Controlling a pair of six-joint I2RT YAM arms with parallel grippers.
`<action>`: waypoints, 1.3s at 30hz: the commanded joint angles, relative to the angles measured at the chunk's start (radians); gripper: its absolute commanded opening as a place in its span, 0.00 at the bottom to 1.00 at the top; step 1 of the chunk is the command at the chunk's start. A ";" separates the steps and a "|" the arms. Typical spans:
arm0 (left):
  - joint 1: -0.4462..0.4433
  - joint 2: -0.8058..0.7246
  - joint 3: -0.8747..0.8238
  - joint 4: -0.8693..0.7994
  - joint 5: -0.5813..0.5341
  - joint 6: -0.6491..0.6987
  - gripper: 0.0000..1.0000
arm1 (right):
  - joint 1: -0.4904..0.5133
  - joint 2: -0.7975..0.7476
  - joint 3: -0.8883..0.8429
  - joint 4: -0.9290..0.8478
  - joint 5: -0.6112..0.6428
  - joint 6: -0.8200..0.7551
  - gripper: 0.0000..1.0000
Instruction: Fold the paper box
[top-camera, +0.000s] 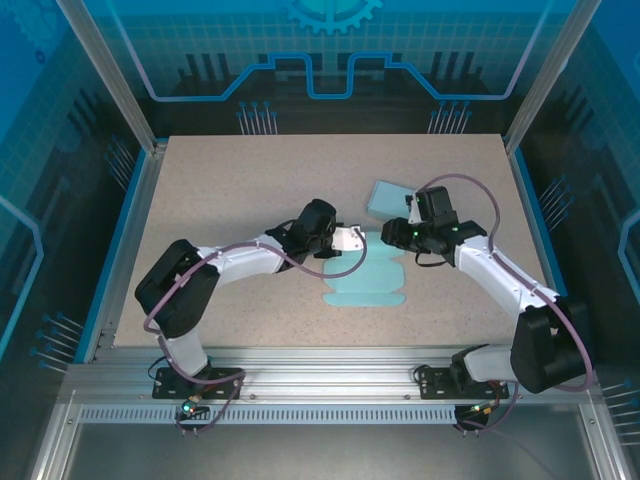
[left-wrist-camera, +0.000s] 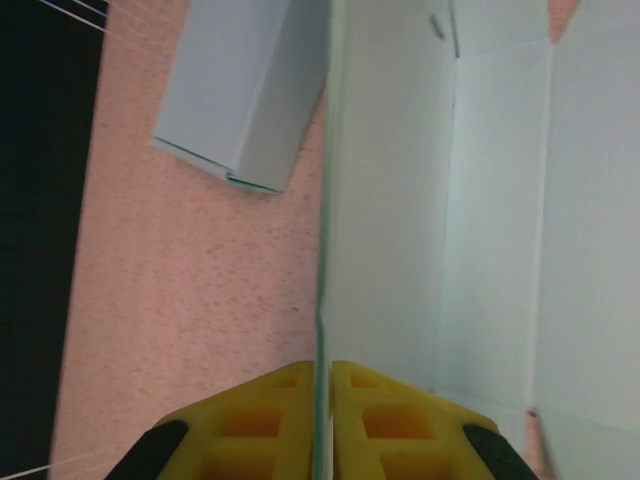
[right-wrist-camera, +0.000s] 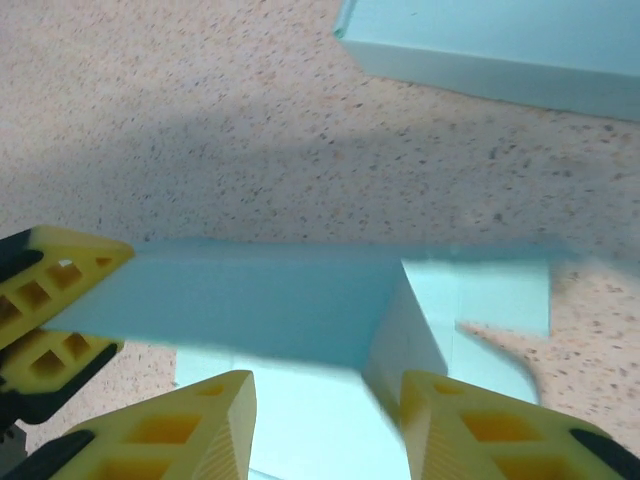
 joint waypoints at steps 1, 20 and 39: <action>0.008 0.060 0.025 -0.001 -0.072 0.054 0.12 | -0.053 -0.025 0.023 -0.069 0.013 -0.024 0.45; 0.020 0.116 0.062 0.001 -0.075 0.075 0.12 | -0.185 -0.040 -0.228 0.186 -0.033 0.019 0.40; 0.021 0.103 0.080 -0.055 -0.056 0.070 0.13 | -0.168 0.276 -0.189 0.531 -0.094 0.023 0.40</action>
